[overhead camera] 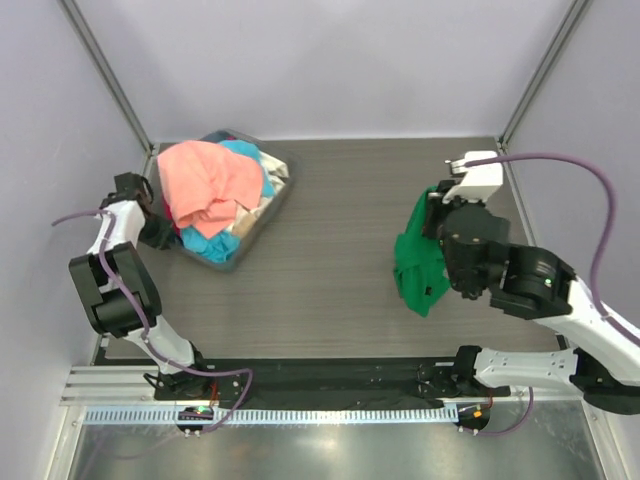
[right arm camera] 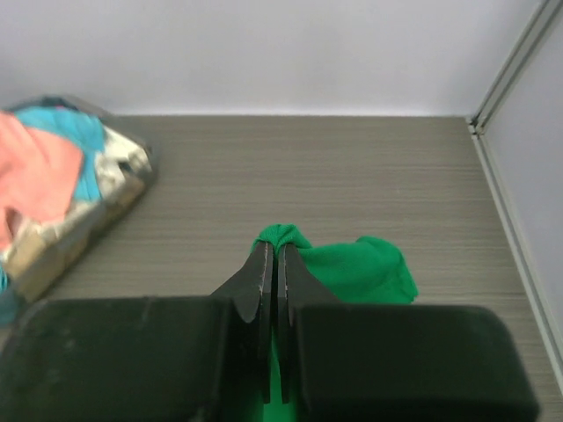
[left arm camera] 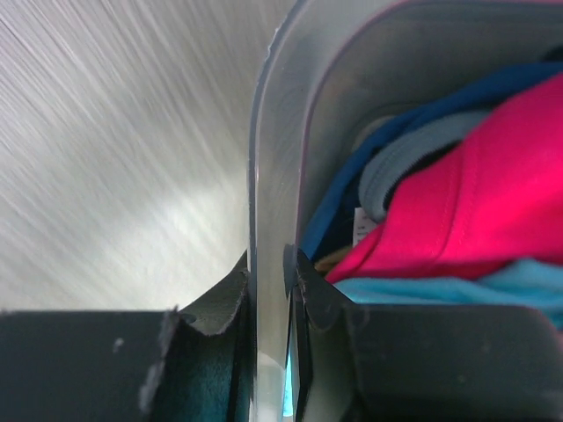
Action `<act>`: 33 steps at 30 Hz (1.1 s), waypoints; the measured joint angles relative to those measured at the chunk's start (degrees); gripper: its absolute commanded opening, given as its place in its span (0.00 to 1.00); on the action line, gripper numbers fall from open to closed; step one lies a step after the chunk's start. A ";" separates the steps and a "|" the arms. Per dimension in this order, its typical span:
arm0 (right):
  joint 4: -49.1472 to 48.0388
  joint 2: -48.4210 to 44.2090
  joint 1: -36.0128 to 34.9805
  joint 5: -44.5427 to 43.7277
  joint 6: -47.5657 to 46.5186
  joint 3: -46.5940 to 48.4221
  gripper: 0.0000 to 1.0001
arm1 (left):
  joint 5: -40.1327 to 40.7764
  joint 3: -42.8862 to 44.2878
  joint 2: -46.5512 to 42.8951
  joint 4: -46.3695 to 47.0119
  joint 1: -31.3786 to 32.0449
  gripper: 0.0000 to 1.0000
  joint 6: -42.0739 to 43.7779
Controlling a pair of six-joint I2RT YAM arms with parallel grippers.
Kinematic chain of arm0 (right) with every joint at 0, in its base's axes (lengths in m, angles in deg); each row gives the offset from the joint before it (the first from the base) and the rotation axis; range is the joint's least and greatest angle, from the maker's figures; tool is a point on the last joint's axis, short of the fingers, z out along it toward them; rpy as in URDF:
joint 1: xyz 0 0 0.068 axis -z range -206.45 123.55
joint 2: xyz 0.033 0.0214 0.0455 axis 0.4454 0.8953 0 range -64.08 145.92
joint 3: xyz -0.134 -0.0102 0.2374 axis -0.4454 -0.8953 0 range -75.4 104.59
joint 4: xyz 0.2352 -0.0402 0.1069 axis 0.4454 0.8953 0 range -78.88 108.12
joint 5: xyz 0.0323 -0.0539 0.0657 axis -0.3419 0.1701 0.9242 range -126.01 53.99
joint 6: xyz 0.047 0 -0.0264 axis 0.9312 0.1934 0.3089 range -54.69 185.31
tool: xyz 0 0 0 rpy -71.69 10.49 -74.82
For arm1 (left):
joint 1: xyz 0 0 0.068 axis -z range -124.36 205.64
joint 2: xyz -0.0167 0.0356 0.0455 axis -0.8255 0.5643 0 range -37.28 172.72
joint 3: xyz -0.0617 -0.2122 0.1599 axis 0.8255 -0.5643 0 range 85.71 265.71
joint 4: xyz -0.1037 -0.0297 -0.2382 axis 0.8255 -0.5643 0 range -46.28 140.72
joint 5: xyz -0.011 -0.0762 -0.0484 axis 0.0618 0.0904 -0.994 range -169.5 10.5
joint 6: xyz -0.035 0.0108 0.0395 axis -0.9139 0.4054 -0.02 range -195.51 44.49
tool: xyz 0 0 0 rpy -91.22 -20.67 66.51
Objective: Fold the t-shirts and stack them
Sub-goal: Move the tshirt to the center of the board, then flatten the tshirt out
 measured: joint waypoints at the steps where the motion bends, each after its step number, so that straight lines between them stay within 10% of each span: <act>1: 0.00 0.68 0.00 0.70 0.44 -0.52 0.01 | 0.24 1.07 0.52 0.44 -1.16 0.00 -0.96; 14: -0.17 6.32 0.04 6.91 5.29 -7.45 0.01 | 0.33 3.19 4.20 1.84 -8.31 0.01 -11.65; 18: -0.55 7.52 0.44 8.81 6.32 -8.72 0.01 | -0.87 2.45 4.20 2.58 -8.98 0.64 -14.01; 20: -0.92 7.56 1.01 10.62 7.19 -10.34 0.27 | -1.51 2.45 3.76 4.55 -9.66 0.77 -15.30; 22: -2.01 7.61 1.90 14.97 8.04 -12.26 0.90 | -1.68 1.29 1.86 6.32 -10.08 0.82 -15.32; 29: -3.98 17.29 4.98 33.70 10.58 -17.46 1.00 | 0.09 -9.01 -21.09 5.51 -9.51 0.81 -10.60; 33: -4.00 17.00 18.95 41.92 14.08 -23.19 1.00 | 6.12 -10.62 -33.14 3.41 -0.48 0.78 -6.43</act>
